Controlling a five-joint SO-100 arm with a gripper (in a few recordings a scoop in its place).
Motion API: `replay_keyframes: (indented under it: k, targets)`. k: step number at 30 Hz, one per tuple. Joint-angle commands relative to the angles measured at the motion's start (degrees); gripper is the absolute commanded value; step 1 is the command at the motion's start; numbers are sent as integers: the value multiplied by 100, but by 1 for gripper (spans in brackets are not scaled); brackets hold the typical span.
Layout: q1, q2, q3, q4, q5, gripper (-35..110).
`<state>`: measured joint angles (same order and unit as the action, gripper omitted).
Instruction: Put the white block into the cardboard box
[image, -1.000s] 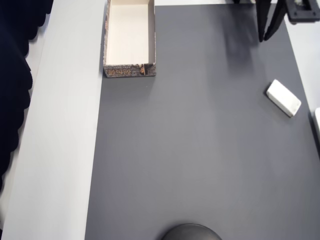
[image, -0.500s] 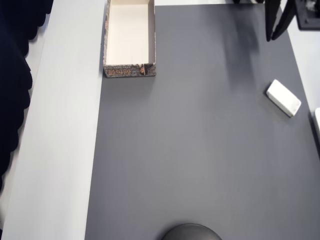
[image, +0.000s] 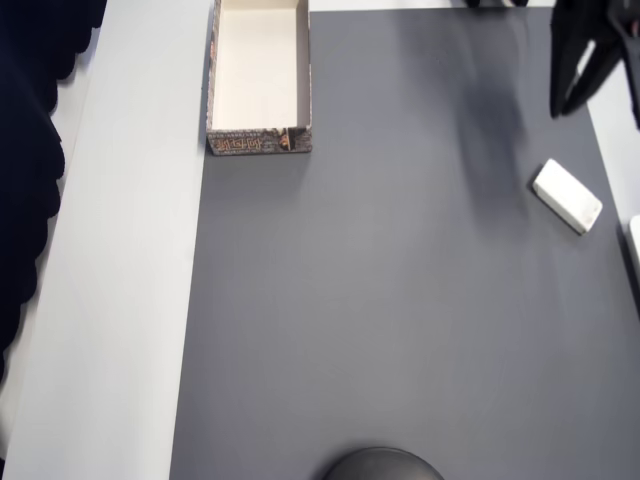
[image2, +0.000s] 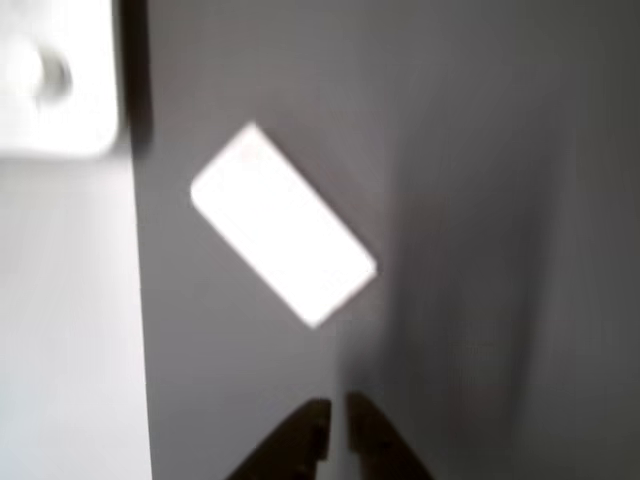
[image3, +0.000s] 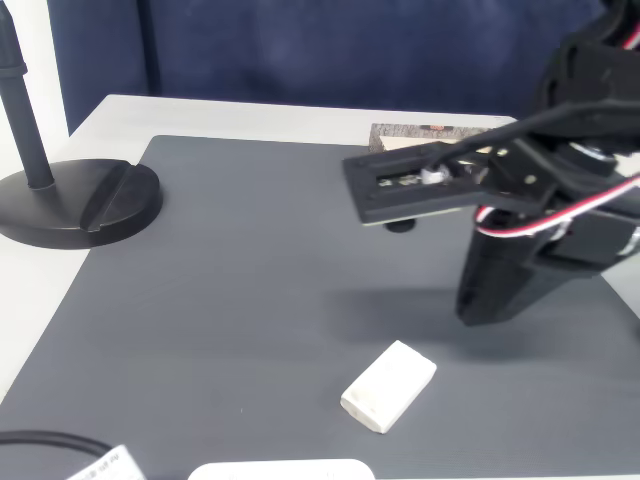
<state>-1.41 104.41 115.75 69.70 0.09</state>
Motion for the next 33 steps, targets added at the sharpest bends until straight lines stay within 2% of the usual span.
replay_keyframes:
  k: [1, 11, 26, 29, 33]
  targets:
    - [-26, -501, -1134, -26, 44, -2]
    - [-220, -1978, -2689, 624, 44, -2]
    - [-220, -2206, -2883, 835, 316, -2]
    - [-229, -2215, -2892, 844, 809, -2]
    - [-229, -2215, -2909, 923, 2197, -2]
